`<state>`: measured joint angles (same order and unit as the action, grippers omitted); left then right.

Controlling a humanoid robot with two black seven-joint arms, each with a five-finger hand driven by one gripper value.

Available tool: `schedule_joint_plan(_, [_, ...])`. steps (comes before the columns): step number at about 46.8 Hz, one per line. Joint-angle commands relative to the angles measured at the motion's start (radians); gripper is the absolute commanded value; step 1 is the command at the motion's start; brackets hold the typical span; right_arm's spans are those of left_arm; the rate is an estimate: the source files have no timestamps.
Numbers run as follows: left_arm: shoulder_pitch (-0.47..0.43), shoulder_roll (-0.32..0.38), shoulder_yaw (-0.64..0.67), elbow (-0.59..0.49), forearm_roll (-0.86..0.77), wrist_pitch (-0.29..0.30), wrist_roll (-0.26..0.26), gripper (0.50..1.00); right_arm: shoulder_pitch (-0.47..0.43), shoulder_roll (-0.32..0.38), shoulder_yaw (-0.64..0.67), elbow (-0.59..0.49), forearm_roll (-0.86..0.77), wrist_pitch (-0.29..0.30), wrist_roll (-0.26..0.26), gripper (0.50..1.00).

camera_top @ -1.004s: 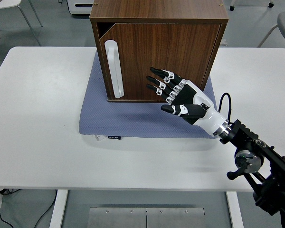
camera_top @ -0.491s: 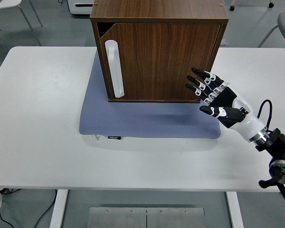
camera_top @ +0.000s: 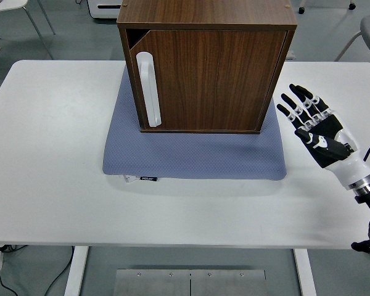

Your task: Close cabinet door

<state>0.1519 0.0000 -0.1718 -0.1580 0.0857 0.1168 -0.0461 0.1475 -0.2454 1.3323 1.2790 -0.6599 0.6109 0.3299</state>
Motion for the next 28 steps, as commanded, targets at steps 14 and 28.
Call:
schedule_joint_plan(14, [0.0,0.0,0.0,0.0,0.0,0.001,0.0,1.0,-0.034,-0.005,0.068,-0.04,0.0,0.0,0.0,1.0])
schedule_joint_plan(28, [0.0,0.0,0.0,0.0,-0.001,0.0,0.0,1.0,-0.039,-0.002,0.122,-0.049,0.002,-0.002,0.0,1.0])
